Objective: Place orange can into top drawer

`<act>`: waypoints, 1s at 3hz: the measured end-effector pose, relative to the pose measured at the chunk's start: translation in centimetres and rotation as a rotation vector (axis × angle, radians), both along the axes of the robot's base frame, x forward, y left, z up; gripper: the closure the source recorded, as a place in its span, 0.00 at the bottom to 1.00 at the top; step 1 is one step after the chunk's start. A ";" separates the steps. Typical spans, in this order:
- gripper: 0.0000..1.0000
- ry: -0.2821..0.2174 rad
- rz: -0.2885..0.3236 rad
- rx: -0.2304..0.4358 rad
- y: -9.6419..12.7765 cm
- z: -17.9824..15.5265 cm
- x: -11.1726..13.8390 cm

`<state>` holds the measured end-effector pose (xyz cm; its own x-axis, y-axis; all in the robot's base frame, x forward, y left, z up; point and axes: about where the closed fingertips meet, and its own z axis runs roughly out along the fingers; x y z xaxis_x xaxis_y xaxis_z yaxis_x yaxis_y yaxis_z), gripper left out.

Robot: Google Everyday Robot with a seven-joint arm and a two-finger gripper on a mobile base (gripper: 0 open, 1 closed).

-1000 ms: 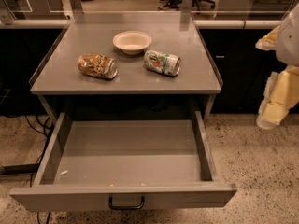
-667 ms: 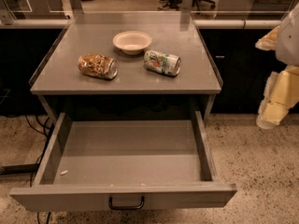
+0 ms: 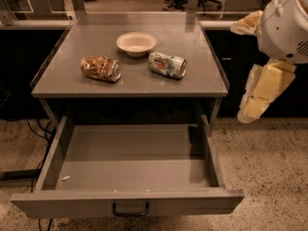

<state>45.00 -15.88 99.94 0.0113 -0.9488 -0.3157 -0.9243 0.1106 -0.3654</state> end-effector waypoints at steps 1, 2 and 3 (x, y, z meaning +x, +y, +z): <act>0.00 -0.007 -0.022 0.179 1.7 1.6 0.4; 0.00 -0.001 -0.006 0.213 2.7 2.2 0.0; 0.00 -0.001 -0.006 0.213 2.7 2.2 0.0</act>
Offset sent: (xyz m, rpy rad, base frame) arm 0.0042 0.0137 0.0135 0.1477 -0.0074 -0.0191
